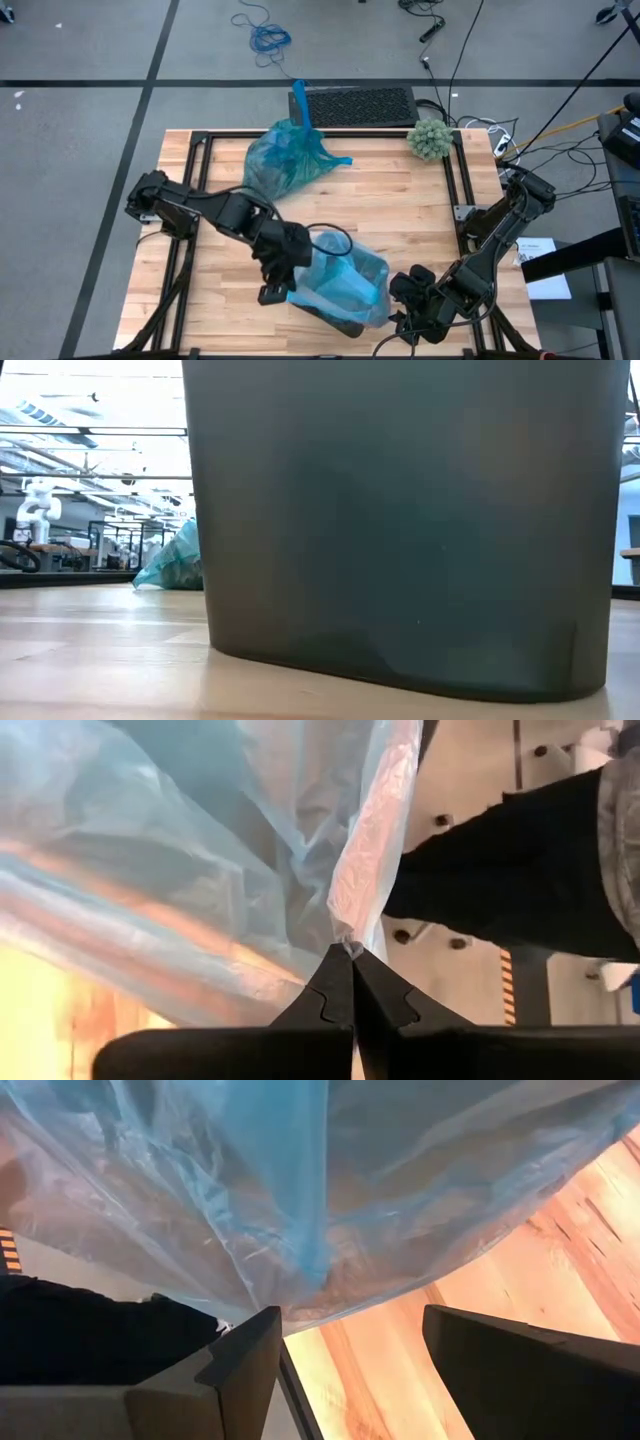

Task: Place trash/remove bag and relplace
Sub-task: Insert the new trash bag into the trash bin

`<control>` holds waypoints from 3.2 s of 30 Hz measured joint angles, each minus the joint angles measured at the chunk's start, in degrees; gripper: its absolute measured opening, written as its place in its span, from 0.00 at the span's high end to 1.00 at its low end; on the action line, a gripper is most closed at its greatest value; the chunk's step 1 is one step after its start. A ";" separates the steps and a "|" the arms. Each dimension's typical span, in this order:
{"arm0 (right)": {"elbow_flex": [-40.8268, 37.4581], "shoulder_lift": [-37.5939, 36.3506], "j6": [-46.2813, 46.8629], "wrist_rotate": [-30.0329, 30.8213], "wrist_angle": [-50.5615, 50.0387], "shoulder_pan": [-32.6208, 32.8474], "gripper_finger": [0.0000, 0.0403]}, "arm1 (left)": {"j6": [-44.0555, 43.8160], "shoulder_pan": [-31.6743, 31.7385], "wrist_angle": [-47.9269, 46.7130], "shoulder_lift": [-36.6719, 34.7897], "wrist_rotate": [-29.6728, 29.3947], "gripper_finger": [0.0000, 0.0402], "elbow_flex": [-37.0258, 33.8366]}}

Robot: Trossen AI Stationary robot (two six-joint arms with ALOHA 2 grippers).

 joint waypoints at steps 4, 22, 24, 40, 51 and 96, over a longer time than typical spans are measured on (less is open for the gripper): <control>0.00 0.00 0.00 0.00 0.15 0.00 0.41 | -2.54 -1.42 -0.24 -0.04 -0.30 1.00 0.00; 0.00 0.00 -8.28 -0.06 13.80 0.24 0.41 | -14.20 -11.93 3.34 -1.53 -7.73 1.00 0.00; 0.00 0.00 -10.02 -0.06 17.30 0.48 0.41 | -16.33 -13.20 3.64 -1.51 -9.53 1.00 0.00; 0.00 0.00 -15.24 0.10 33.84 -0.01 0.41 | -24.21 -22.18 7.37 2.43 -21.81 1.00 -0.02; 6.69 0.64 -35.43 6.00 27.38 -2.45 0.45 | -24.48 -22.70 8.75 4.90 -24.24 1.00 -0.09; 22.91 13.68 -51.30 -1.05 12.76 -3.96 0.82 | -24.09 -15.99 2.45 6.80 -41.11 1.00 -0.52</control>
